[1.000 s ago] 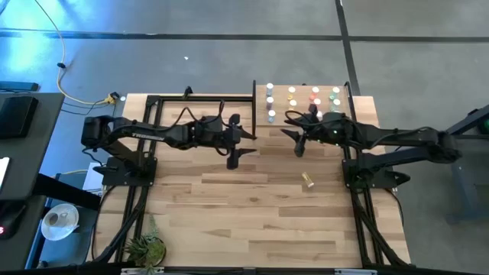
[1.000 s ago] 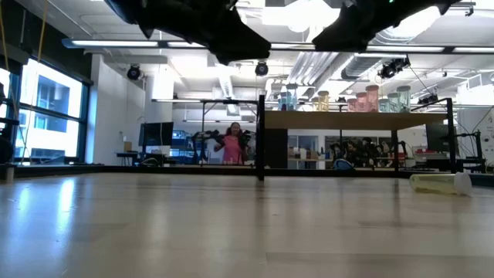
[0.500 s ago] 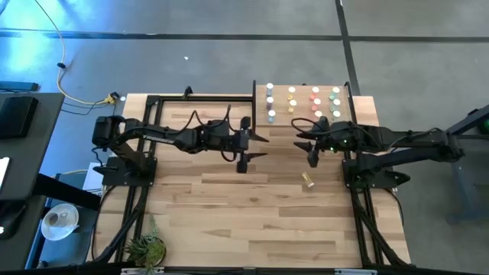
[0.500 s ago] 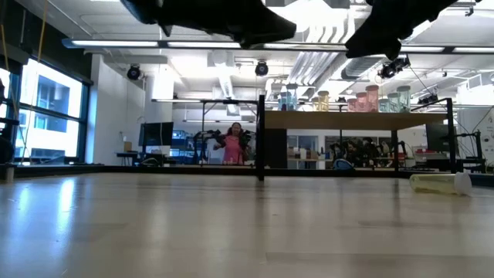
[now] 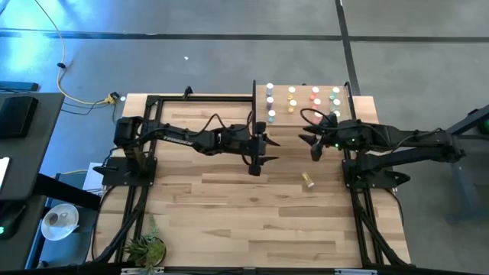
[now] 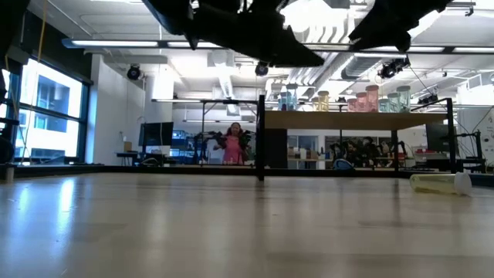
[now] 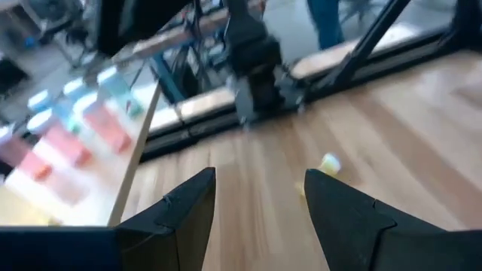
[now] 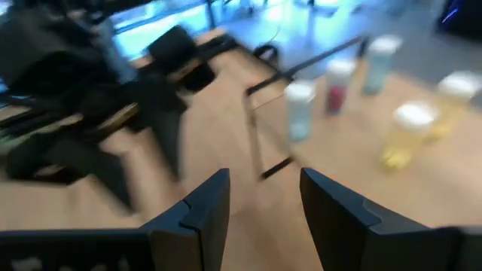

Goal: Pick and place medicine bottles onto shelf by color
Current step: Put the yellow medicine bottle aligned with the other yellow medicine bottle on the shelf

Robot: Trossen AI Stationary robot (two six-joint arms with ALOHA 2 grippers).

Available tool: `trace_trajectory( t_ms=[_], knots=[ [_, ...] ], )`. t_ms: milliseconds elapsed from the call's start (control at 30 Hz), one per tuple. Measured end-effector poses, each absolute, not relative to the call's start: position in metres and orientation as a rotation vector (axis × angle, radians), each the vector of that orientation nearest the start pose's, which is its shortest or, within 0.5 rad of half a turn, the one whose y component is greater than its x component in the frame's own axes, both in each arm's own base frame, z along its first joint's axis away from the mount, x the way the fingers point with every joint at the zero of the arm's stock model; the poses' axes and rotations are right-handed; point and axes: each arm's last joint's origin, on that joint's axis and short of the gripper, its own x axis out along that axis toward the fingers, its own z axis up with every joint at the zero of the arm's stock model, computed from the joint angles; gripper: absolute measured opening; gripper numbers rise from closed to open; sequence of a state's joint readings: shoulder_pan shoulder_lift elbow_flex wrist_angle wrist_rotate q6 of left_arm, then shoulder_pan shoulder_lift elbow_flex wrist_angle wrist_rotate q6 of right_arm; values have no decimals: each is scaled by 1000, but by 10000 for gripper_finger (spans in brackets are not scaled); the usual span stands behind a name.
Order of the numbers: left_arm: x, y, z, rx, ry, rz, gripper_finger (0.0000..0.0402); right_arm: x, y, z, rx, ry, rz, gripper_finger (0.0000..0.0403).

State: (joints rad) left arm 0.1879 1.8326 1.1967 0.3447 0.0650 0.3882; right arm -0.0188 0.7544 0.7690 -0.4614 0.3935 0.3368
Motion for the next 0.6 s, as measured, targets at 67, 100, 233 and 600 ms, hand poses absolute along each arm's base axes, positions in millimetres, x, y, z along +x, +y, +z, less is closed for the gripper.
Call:
trace_trajectory(
  t_ms=[67, 100, 233, 600],
  knots=[
    [407, 77, 231, 351, 361, 105, 193, 155, -12, 305, 305, 417, -425, 154],
    [406, 78, 229, 354, 392, 134, 193, 154, -11, 302, 339, 449, -404, 154],
    [400, 80, 230, 370, 479, 238, 193, 150, -8, 285, 489, 591, -377, 154],
    [389, 72, 239, 395, 557, 267, 193, 148, 6, 241, 644, 861, -443, 154]
  ],
)
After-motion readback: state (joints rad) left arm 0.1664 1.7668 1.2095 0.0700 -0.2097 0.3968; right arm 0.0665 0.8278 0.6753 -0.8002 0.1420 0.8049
